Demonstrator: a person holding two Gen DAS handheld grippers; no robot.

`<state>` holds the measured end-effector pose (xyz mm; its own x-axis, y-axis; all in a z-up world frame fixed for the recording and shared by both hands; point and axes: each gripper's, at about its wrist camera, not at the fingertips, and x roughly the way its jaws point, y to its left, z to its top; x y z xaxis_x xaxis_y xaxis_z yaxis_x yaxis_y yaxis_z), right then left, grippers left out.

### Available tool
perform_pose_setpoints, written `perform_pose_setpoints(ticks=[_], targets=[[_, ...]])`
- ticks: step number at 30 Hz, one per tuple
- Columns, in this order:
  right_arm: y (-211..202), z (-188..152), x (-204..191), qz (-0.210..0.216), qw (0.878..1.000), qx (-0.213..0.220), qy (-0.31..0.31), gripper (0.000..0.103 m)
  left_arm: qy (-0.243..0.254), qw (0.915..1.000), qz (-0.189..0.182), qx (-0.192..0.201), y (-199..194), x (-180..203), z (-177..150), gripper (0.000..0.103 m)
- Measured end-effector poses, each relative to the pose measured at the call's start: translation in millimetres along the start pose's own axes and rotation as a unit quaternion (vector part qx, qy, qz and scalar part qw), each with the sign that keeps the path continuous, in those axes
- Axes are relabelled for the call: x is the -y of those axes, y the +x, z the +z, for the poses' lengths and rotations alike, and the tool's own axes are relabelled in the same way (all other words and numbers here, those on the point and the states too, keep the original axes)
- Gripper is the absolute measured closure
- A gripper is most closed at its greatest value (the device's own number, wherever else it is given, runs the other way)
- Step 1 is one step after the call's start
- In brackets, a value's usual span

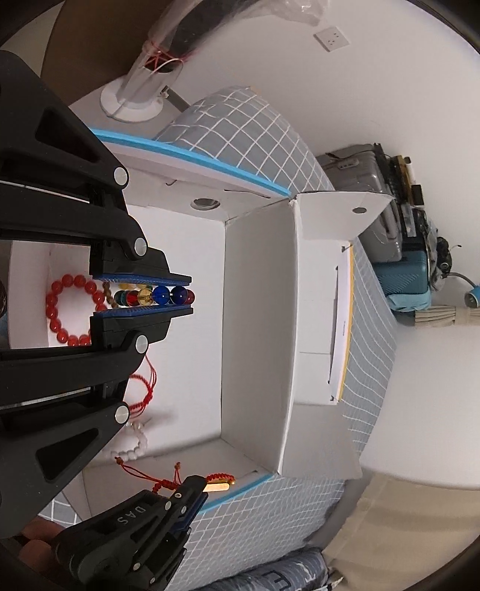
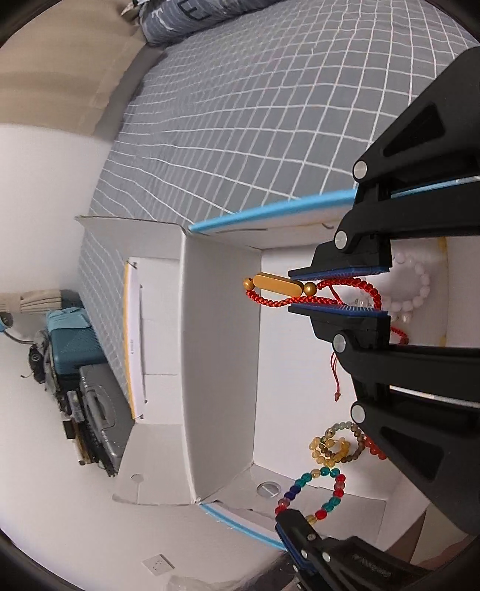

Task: Organize jewelry

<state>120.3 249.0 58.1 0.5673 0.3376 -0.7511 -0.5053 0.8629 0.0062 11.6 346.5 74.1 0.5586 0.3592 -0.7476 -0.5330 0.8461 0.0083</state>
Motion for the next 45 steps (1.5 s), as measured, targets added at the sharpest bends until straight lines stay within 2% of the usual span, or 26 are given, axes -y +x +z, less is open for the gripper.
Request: perform_pose_setpoints(ticks=[13, 20, 22, 24, 26, 28, 31, 35, 37, 40, 45], targets=[[33, 3, -8, -0.007, 0.999, -0.042, -0.007, 0.091, 0.005, 0.9997, -0.001, -0.023, 31, -2, 11, 0.093], [37, 3, -6, 0.000, 0.999, -0.054, 0.000, 0.089, 0.006, 0.9993, -0.001, -0.037, 39, -5, 9, 0.091], [36, 4, -8, 0.001, 0.999, -0.052, -0.001, 0.085, -0.001, 0.9991, 0.000, -0.041, 41, -9, 9, 0.091], [32, 4, -10, 0.004, 0.999, -0.043, -0.003, 0.070, -0.005, 0.9992, 0.001, -0.040, 39, -12, 10, 0.084], [25, 5, -11, 0.009, 1.000, -0.029, -0.004, 0.050, -0.012, 0.9994, 0.002, -0.033, 35, -15, 9, 0.060], [17, 6, -12, 0.009, 1.000, -0.017, -0.005, 0.043, -0.015, 0.9996, 0.004, -0.024, 28, -17, 9, 0.052], [3, 5, -11, 0.013, 1.000, -0.001, -0.003, 0.028, -0.018, 0.9998, 0.000, -0.008, 16, -20, 8, 0.033], [-21, 1, -8, 0.008, 1.000, 0.024, 0.002, 0.013, -0.017, 0.9998, -0.004, 0.008, -1, -24, 3, 0.019], [-34, -2, -6, 0.005, 0.999, 0.036, 0.008, 0.008, -0.018, 0.9996, -0.004, 0.020, -12, -27, -2, 0.013], [-49, -9, -5, 0.005, 0.999, 0.047, 0.010, 0.008, -0.012, 0.9992, 0.004, 0.039, -28, -30, -12, 0.006], [-73, -31, -6, 0.003, 0.998, 0.068, 0.009, 0.008, -0.003, 0.9988, -0.001, 0.049, -47, -30, -32, 0.006]])
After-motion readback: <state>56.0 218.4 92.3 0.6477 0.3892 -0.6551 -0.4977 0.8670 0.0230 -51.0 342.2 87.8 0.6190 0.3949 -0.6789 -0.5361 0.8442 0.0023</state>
